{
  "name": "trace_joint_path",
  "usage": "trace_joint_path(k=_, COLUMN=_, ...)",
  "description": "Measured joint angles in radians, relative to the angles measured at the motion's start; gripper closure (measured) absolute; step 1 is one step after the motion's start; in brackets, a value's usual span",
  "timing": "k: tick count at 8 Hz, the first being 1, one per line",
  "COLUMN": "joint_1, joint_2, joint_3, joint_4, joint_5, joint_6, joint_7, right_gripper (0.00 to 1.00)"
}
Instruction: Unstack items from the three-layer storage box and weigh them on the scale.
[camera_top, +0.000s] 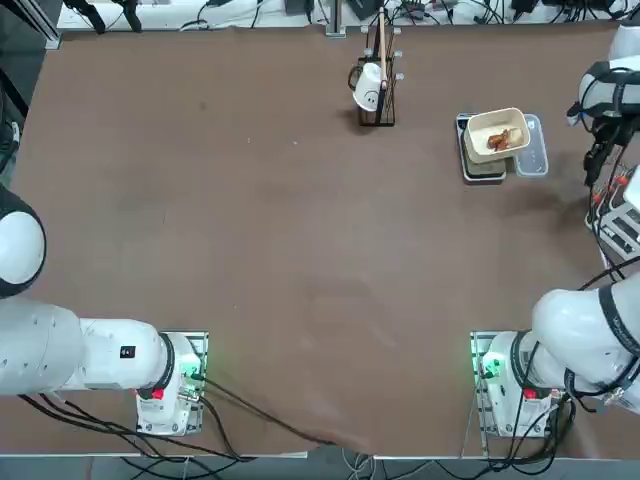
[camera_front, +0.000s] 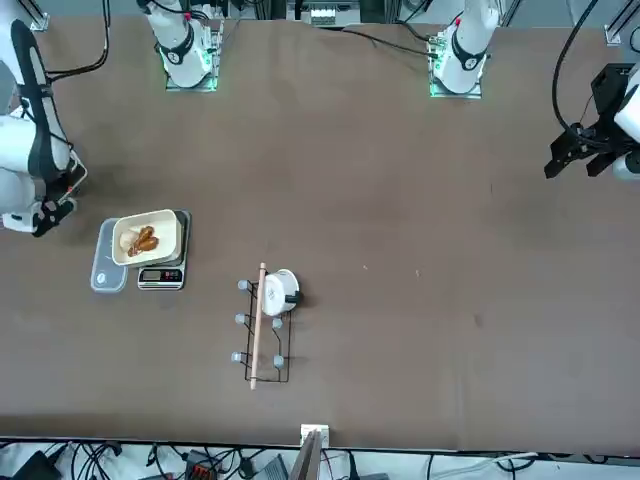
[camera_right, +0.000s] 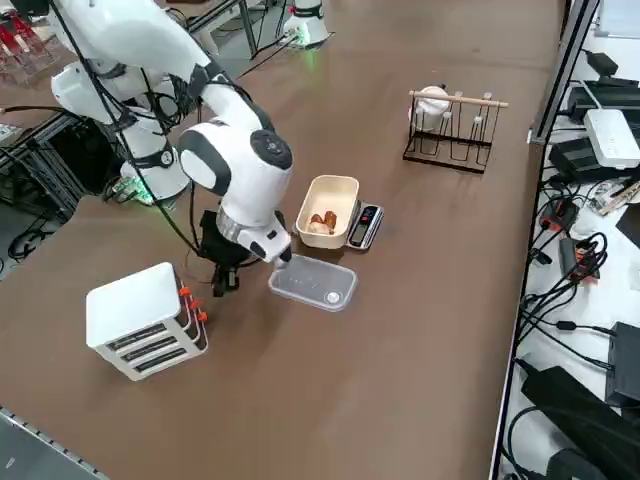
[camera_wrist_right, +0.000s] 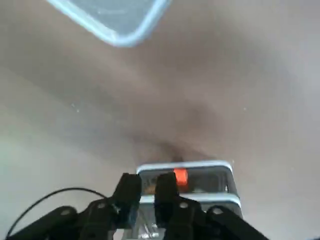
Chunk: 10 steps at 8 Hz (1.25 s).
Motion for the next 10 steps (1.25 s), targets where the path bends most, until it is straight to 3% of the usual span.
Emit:
trace_joint_path(k=1, joint_1=-0.003, joint_2=0.021, joint_3=-0.003, joint_4=-0.001, joint_5=-0.001, joint_6=0.020, joint_7=0.002, right_gripper=0.76)
trace_joint_path(k=3, joint_1=-0.009, joint_2=0.055, joint_3=-0.026, joint_4=-0.007, joint_5=-0.064, joint_6=0.069, joint_7=0.009, right_gripper=0.63)
trace_joint_path(k=6, joint_1=-0.027, joint_2=0.064, joint_3=-0.037, joint_4=-0.016, joint_5=-0.114, joint_6=0.110, joint_7=0.013, right_gripper=0.55)
trace_joint_path(k=10, joint_1=-0.030, joint_2=0.067, joint_3=-0.038, joint_4=-0.025, joint_5=-0.117, joint_6=0.117, joint_7=0.013, right_gripper=0.54)
